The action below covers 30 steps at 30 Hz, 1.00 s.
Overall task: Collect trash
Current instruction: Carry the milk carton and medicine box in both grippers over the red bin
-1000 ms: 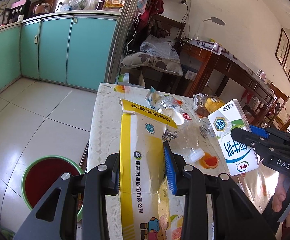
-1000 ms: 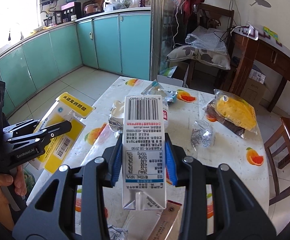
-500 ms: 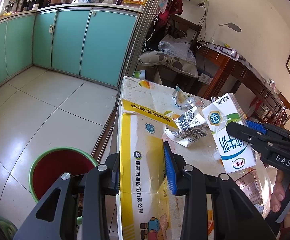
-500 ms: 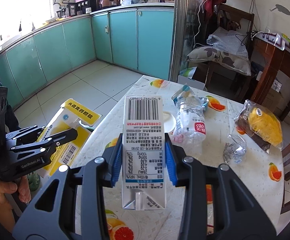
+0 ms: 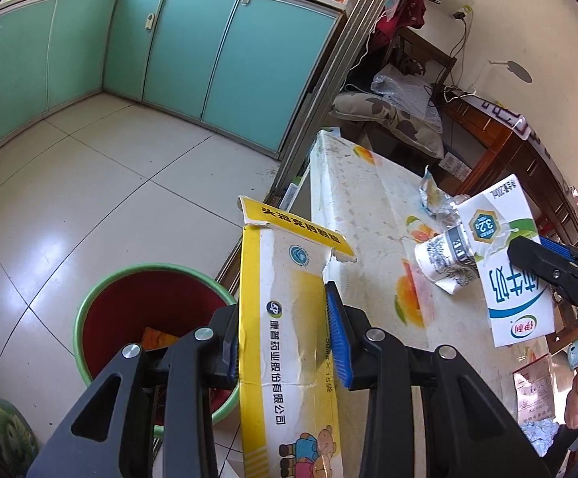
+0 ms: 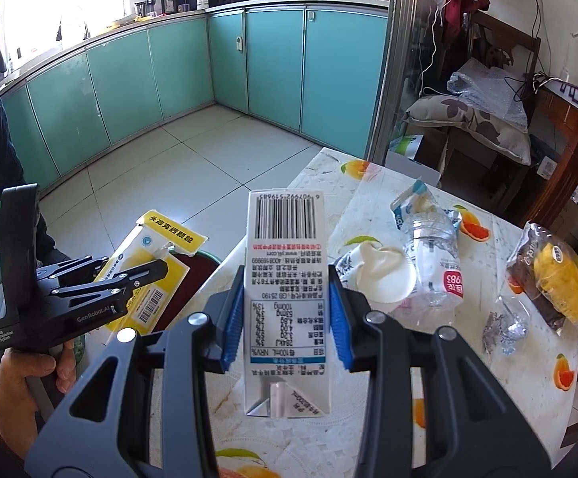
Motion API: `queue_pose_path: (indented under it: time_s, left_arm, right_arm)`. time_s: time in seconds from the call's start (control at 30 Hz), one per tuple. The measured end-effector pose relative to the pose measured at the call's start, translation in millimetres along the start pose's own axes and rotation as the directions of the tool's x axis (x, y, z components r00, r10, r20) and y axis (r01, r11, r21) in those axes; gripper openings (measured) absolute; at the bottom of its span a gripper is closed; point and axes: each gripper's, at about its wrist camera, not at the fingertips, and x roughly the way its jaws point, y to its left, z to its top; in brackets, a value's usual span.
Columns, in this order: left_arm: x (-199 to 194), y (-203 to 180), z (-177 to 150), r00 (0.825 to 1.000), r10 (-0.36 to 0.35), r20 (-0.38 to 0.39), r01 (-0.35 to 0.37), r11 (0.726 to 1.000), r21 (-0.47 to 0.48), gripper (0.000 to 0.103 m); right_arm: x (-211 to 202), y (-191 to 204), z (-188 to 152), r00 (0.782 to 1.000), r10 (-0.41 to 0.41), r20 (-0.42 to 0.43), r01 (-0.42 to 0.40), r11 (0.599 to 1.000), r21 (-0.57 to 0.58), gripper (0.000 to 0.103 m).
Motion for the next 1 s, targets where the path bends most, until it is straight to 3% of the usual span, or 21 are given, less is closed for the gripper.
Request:
queue_pose_path:
  time_s: [0.3, 0.5, 1.0]
  left_arm:
    - [18, 29, 3, 0.998, 0.066, -0.022, -0.067, 0.997, -0.039, 0.033]
    - [27, 53, 6, 0.984, 0.176, -0.039, -0.178, 0.982, -0.067, 0.033]
    - [39, 83, 1, 0.975, 0.202, -0.096, -0.213, 0.969, -0.122, 0.033]
  right_arm:
    - [26, 16, 7, 0.998, 0.041, -0.038, -0.041, 0.999, 0.001, 0.037]
    - [39, 32, 10, 0.996, 0.052, -0.066, -0.053, 0.998, -0.023, 0.037]
    - [84, 83, 19, 0.975, 0.133, -0.177, -0.148, 0.986, -0.075, 0.037]
